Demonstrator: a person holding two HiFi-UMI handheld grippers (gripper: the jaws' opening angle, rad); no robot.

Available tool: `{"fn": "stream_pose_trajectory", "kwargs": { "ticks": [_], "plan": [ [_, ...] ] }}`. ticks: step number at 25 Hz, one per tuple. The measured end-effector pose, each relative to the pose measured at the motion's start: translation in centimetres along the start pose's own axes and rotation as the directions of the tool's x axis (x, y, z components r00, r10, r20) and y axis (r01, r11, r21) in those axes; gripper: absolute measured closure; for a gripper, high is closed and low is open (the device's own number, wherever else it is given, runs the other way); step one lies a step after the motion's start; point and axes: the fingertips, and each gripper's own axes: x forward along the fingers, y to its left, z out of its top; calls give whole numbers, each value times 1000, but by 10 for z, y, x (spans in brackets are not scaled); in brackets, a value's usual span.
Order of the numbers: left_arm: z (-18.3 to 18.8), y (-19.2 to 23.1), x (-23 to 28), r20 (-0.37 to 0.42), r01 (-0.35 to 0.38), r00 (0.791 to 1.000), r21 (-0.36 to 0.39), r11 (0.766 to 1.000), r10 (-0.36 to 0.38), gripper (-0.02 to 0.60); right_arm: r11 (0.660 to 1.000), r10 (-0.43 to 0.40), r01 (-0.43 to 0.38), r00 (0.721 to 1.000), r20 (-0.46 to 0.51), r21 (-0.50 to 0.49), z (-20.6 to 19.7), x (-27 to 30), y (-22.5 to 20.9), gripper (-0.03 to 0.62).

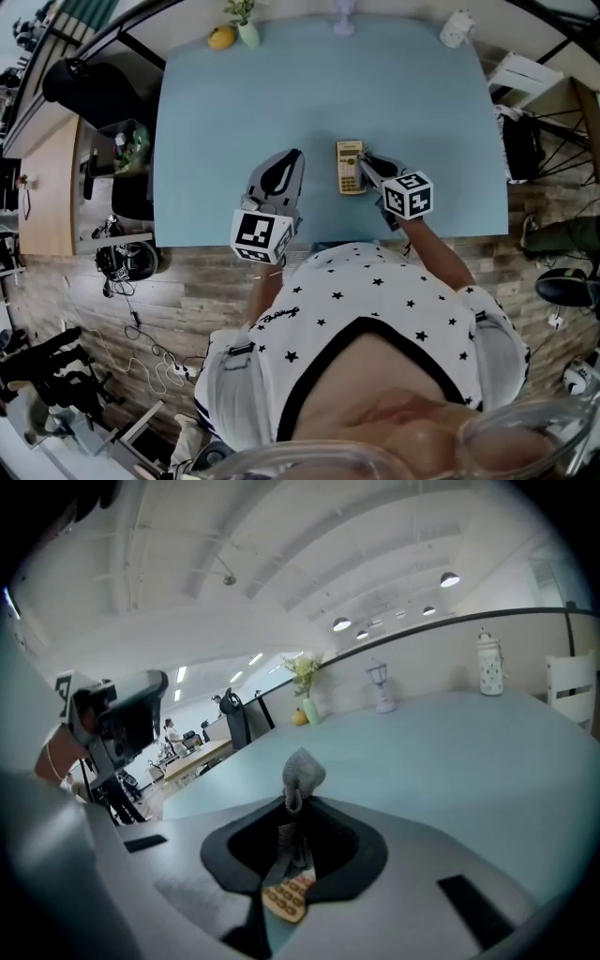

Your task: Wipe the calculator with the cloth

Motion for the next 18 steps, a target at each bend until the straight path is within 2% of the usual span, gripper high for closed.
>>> {"fn": "stream_pose_trajectory", "kwargs": {
  "ticks": [4,9,14,18],
  "plan": [
    [-2,2,-2,-8,-7,1000,0,1000,7,541,999,9,-3,986,164,-37,54,-14,11,544],
    [-2,5,-3,-10,-16,1000,0,1000,16,541,992,39,2,946,321,-126,113,-37,29,543],
    [-1,7,-3,-11,-22,1000,-1,1000,22,541,989,61,-2,921,385,-151,140,-51,41,543],
    [0,9,-1,-9,-25,1000,2,1000,25,541,985,68,3,913,401,-174,145,-53,46,549]
  ]
}}
